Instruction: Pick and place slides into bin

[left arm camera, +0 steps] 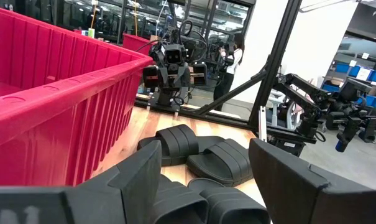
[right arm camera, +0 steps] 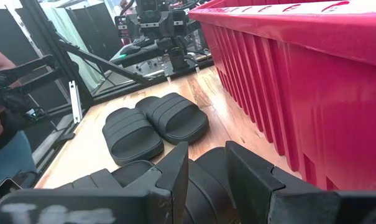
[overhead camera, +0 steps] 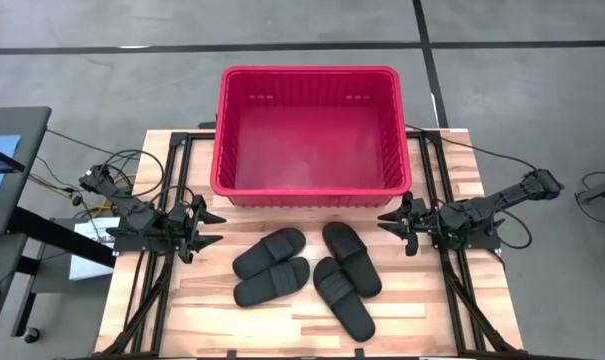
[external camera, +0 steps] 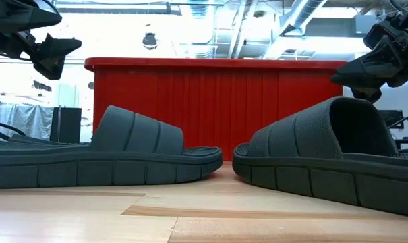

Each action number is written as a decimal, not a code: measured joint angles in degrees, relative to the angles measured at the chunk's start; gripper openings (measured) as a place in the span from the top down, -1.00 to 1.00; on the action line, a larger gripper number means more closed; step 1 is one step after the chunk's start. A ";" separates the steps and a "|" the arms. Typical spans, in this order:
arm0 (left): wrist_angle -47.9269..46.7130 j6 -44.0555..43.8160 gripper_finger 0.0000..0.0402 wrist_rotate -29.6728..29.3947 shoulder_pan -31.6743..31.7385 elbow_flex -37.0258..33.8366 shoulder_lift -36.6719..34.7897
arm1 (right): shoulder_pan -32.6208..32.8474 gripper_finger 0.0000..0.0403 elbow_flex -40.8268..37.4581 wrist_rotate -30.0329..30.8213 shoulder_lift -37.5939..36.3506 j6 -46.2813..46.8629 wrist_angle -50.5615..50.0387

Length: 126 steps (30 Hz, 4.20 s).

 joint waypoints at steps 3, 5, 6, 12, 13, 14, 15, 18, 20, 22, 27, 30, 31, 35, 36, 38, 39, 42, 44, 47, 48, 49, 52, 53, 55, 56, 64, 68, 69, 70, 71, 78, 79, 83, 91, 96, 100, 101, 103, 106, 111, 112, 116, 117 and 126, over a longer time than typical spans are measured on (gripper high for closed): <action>0.01 0.00 -0.16 0.00 0.01 0.00 0.00 | 0.00 0.52 0.00 -0.02 -0.02 0.02 -0.02; 0.02 0.00 -0.16 0.02 0.02 0.01 0.00 | 0.00 0.52 -0.02 0.00 -0.02 0.02 -0.02; 0.02 0.00 -0.16 0.02 0.02 0.00 0.02 | 0.00 0.52 -0.02 -0.01 -0.01 0.00 0.00; 1.18 0.02 -0.16 -3.69 0.04 -0.04 0.13 | 0.02 0.52 0.00 0.00 -0.02 0.00 0.00; 1.41 0.02 -0.16 -4.46 0.05 -0.04 0.10 | 0.00 0.52 -0.02 0.00 -0.02 0.00 0.00; 1.49 0.02 -0.16 -4.88 0.07 -0.04 0.10 | 0.00 0.52 -0.01 -0.02 -0.01 0.00 0.00; 1.49 0.00 -0.16 -4.86 0.07 -0.04 0.10 | 0.02 0.52 -0.02 0.00 -0.02 0.00 0.00; 1.93 -1.71 -0.16 -3.74 0.07 -0.04 0.10 | 0.00 0.52 -0.02 -0.01 -0.02 0.00 -0.02; 3.10 -6.55 -0.16 -3.68 0.07 -0.04 0.10 | 0.02 0.52 -0.02 -0.02 -0.02 0.01 0.00; 4.79 -13.35 -0.16 -3.79 0.07 -0.04 0.10 | 0.00 0.52 -0.02 -0.01 0.00 0.02 0.00; 12.32 -21.27 -0.16 -8.19 0.07 -0.04 0.12 | 0.00 0.52 -0.02 0.00 -0.02 0.01 0.00; 21.30 -23.29 -0.16 -10.68 0.11 -0.04 0.10 | 0.00 0.52 -0.02 0.00 -0.01 0.00 -0.01; 24.46 -23.06 -0.16 -10.20 0.11 -0.04 0.10 | 0.01 0.52 0.00 0.00 -0.02 0.00 0.00; 39.79 -19.47 -0.16 1.61 0.09 -0.03 0.13 | 0.00 0.52 0.00 -0.02 -0.02 0.02 -0.02; 43.02 -18.66 -0.16 5.78 0.07 0.13 0.10 | 0.02 0.52 -0.02 -0.02 0.00 0.02 0.00; 46.59 -16.99 -0.16 14.52 0.07 1.39 0.13 | 0.00 0.52 -0.01 0.00 0.00 0.01 0.00; 48.03 -15.96 -0.16 18.41 0.07 2.23 0.13 | 0.01 0.52 -0.02 -0.01 -0.02 0.02 0.00; 49.28 -10.00 -0.16 27.05 0.04 5.40 0.13 | 0.00 0.52 -0.01 -0.02 -0.01 0.00 0.00; 49.10 -6.45 -0.16 28.35 0.07 7.82 0.22 | 0.02 0.52 -0.02 -0.02 0.00 0.00 0.00; 47.51 -1.24 -0.16 28.39 0.07 11.78 1.25 | 0.00 0.52 -0.01 0.00 -0.02 0.02 0.00; 44.90 0.58 -0.16 28.40 0.07 13.37 1.84 | 0.00 0.52 -0.01 -0.02 -0.01 0.00 0.00; 40.94 2.02 -0.16 28.31 0.07 15.00 2.45 | 0.00 0.52 -0.01 -0.01 0.00 0.00 0.00; 23.92 3.48 -0.16 24.23 0.05 21.29 5.21 | 0.00 0.52 -0.02 -0.02 -0.02 0.02 0.00; 17.40 3.08 -0.16 21.68 0.04 23.71 6.57 | 0.02 0.52 0.00 0.00 -0.02 0.00 0.00; 3.47 0.44 -0.16 17.00 0.06 28.62 9.98 | 0.02 0.52 -0.02 0.00 -0.02 0.00 0.00; -2.76 -1.06 -0.16 15.99 0.08 30.92 11.94 | 0.00 0.52 -0.02 0.00 -0.01 0.01 0.00; -32.90 -7.04 -0.16 18.99 0.07 44.54 29.81 | 0.00 0.52 -0.02 0.00 -0.02 0.01 0.00; -43.96 -1.04 -0.16 21.77 0.04 49.41 37.13 | 0.00 0.52 -0.01 0.00 -0.02 0.00 0.00; -46.49 1.31 -0.16 21.73 0.04 50.76 38.76 | 0.00 0.52 0.00 -0.02 -0.02 0.00 0.00; -48.90 3.61 -0.16 21.19 0.04 52.00 40.19 | 0.00 0.52 0.00 -0.02 0.00 0.02 0.00; -51.09 5.59 -0.16 20.12 0.04 53.27 41.58 | 0.00 0.52 -0.02 -0.02 0.00 0.02 0.00; -55.88 20.52 -0.16 10.48 0.07 56.67 48.02 | 0.00 0.52 -0.01 -0.01 -0.01 0.00 0.00; -56.94 21.76 -0.16 9.00 0.07 56.56 48.67 | 0.01 0.52 -0.01 -0.02 0.00 0.00 0.00; -61.79 22.15 -0.16 7.24 0.09 56.15 51.17 | 0.00 0.52 -0.02 0.00 -0.02 0.01 0.00; -64.07 21.38 -0.16 15.31 0.07 56.13 57.79 | 0.00 0.52 -0.02 0.00 -0.02 0.01 0.00; -62.81 27.31 -0.16 16.77 0.49 56.11 59.00 | 0.00 0.52 -0.02 -0.02 0.00 0.01 0.00; -62.78 33.79 -0.16 16.78 2.23 56.11 59.01 | 0.00 0.52 -0.02 -0.02 0.00 0.01 0.00; -63.01 35.22 -0.16 16.75 2.59 56.11 59.01 | 0.01 0.52 -0.01 0.00 0.00 0.02 0.00; -63.59 38.28 -0.16 16.78 3.43 56.11 59.03 | 0.00 0.52 -0.02 0.00 -0.01 0.01 0.00; -64.01 41.69 -0.16 16.79 4.41 56.11 59.88 | 0.00 0.52 -0.02 0.00 -0.01 0.00 0.00; -64.62 43.27 -0.16 18.71 5.49 56.09 63.97 | 0.00 0.52 -0.02 -0.02 0.00 0.01 0.00; -64.63 43.29 -0.16 19.32 5.78 56.06 64.98 | 0.00 0.52 -0.02 0.00 0.00 0.02 0.00; -64.43 43.39 -0.16 23.50 7.06 56.06 68.85 | 0.00 0.52 0.00 0.00 -0.01 0.01 0.00; -64.38 43.39 -0.16 24.63 7.29 56.06 69.81 | 0.00 0.52 -0.01 0.00 -0.02 0.00 0.00; -63.28 44.35 -0.16 28.89 7.40 56.06 79.84 | 0.00 0.52 -0.02 0.00 -0.02 0.02 0.00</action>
